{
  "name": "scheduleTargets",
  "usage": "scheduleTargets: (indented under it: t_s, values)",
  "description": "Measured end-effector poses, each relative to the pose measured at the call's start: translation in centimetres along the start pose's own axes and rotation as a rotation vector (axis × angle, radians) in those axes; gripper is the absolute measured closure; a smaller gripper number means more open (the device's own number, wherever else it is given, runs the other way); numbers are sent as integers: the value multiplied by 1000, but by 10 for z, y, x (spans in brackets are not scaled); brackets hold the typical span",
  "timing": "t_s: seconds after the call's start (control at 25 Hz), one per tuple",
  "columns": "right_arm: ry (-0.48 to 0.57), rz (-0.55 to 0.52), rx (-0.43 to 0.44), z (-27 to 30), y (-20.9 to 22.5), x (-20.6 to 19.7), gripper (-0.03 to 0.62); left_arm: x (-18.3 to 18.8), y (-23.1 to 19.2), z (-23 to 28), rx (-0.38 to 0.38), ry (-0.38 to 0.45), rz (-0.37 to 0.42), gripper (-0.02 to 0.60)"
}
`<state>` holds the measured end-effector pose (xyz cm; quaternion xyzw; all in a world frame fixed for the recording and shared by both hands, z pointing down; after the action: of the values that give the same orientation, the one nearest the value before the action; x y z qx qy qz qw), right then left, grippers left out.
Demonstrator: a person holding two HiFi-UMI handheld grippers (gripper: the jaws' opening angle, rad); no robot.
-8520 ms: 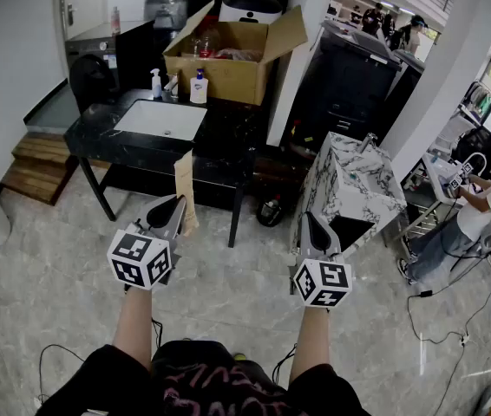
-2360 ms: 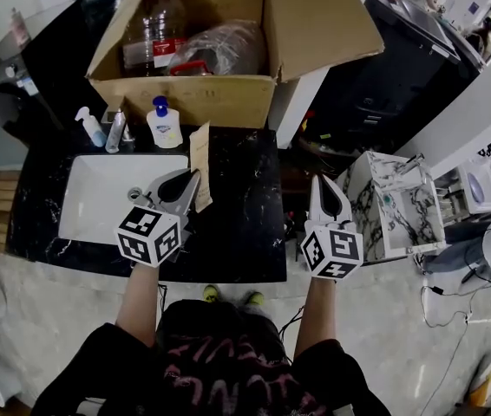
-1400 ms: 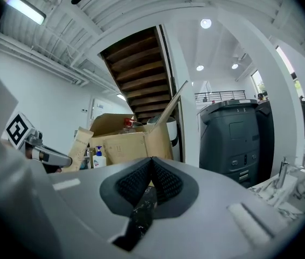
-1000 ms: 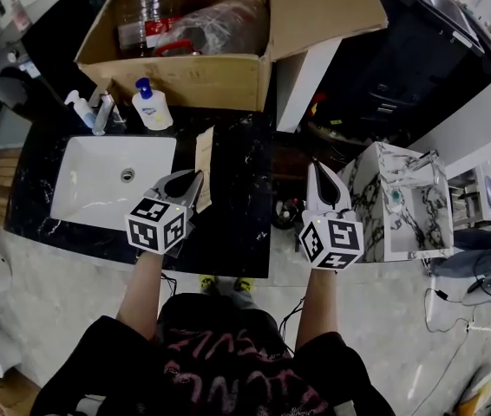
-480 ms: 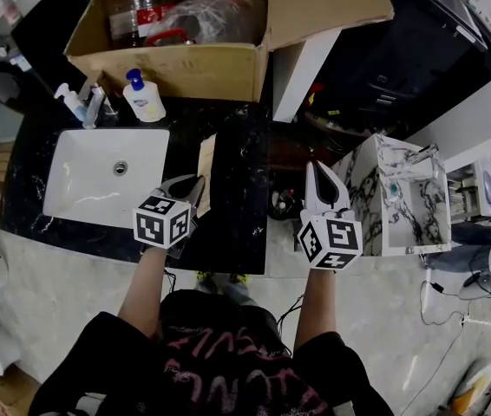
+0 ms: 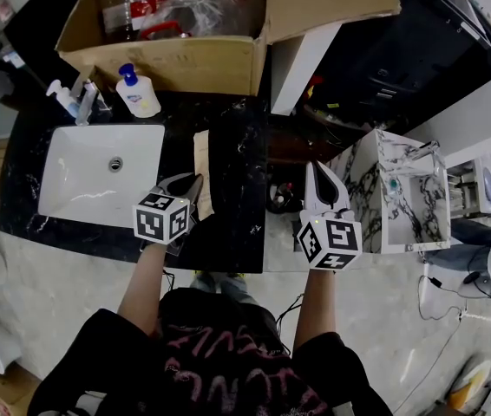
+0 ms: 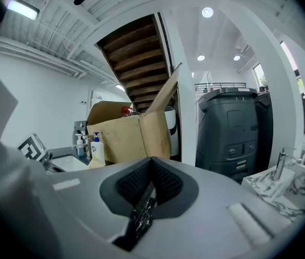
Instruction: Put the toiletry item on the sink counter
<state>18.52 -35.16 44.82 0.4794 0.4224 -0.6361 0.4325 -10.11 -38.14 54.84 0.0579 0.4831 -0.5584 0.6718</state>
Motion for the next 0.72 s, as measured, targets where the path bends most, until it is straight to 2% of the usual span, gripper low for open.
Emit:
scheduleTargets:
  t_s: [0.32, 0.72]
  values:
    - [-17, 7, -8, 2, 4, -7, 582, -5, -6, 12, 34, -43, 31, 537]
    - [-13, 12, -12, -1, 7, -8, 582, -2, -13, 6, 66, -32, 44, 512]
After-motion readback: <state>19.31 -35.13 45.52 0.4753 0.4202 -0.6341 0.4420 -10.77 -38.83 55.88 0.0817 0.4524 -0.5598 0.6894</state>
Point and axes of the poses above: the fingertips, and each gripper's own axes: z forward along the fingers, y to its right, x out of its top, the point moved 8 cm from there along -z, backward along the fingers, and after that the axes turned 11 degrees about -z, right-handed, at the moved point
